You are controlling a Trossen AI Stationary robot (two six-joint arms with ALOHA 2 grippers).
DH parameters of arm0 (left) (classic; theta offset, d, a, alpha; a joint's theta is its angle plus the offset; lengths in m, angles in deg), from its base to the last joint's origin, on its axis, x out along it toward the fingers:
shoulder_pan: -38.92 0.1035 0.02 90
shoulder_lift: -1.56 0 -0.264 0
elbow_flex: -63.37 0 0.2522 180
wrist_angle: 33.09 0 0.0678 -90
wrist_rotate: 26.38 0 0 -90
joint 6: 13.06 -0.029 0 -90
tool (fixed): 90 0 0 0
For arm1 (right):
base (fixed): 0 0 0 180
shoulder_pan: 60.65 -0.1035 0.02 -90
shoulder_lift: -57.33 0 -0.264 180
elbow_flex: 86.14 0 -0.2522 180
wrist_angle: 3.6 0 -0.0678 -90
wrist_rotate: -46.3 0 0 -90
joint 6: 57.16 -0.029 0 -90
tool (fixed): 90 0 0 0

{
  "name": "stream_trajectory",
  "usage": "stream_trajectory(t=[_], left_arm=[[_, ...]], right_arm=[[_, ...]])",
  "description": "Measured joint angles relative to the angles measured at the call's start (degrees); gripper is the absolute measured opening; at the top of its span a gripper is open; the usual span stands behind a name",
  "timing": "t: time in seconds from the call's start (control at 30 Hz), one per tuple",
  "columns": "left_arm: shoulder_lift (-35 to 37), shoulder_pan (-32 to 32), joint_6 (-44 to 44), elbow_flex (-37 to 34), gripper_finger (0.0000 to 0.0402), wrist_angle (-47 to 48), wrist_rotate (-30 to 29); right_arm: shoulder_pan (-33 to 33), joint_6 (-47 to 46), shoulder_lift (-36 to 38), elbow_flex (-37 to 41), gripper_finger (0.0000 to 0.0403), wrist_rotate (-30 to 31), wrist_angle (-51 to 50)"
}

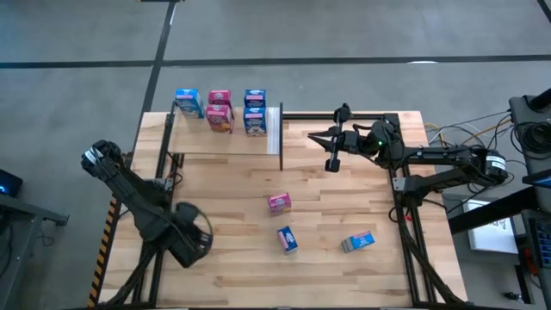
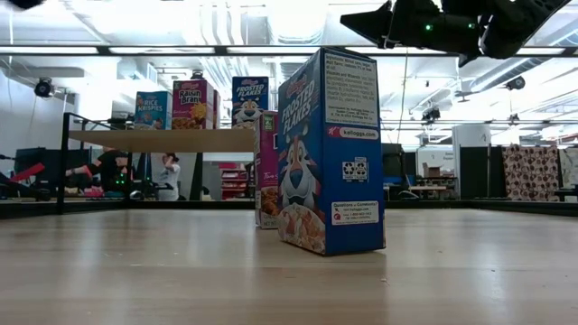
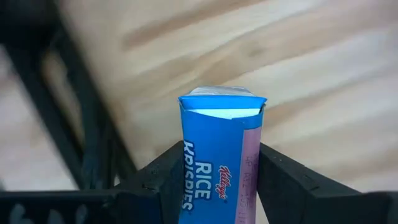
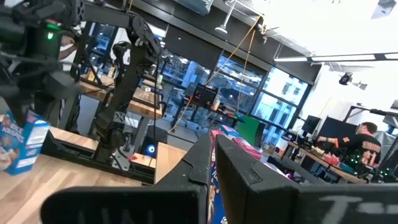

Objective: Stack cereal on shelf
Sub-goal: Put the left light blue cereal box on the shelf

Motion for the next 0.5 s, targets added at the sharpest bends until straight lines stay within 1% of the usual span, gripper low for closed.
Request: stream_trajectory(t=[0.07,0.17,0.2,0.23,0.33,0.5], left_arm=[[-0.03,1.94,-8.73,2.47,0.0155,-0.19,-3.87],[-0.38,5.62,-21.99,5.77,0.0155,0.33,-12.17],[-0.50,7.05,-26.45,6.75,0.0155,0.36,-14.11],[-0.50,8.59,-31.37,7.68,0.0155,0.42,-15.02],[-0.50,13.34,-45.15,10.16,0.0155,1.20,-14.93],[-0.52,20.04,-62.82,14.62,0.0155,6.41,-14.85]], right_arm=[[-0.01,0.07,0.00,0.00,0.0013,0.00,0.00],[-0.01,0.07,0.00,0.00,0.0013,0.00,-0.02],[-0.01,0.07,0.00,0.00,0.0013,0.00,-0.02],[-0.01,0.07,0.00,0.00,0.0013,0.00,-0.02],[-0.01,0.07,0.00,0.00,0.0013,0.00,-0.18],[-0.01,0.19,0.00,0.00,0.0013,0.00,-0.89]])
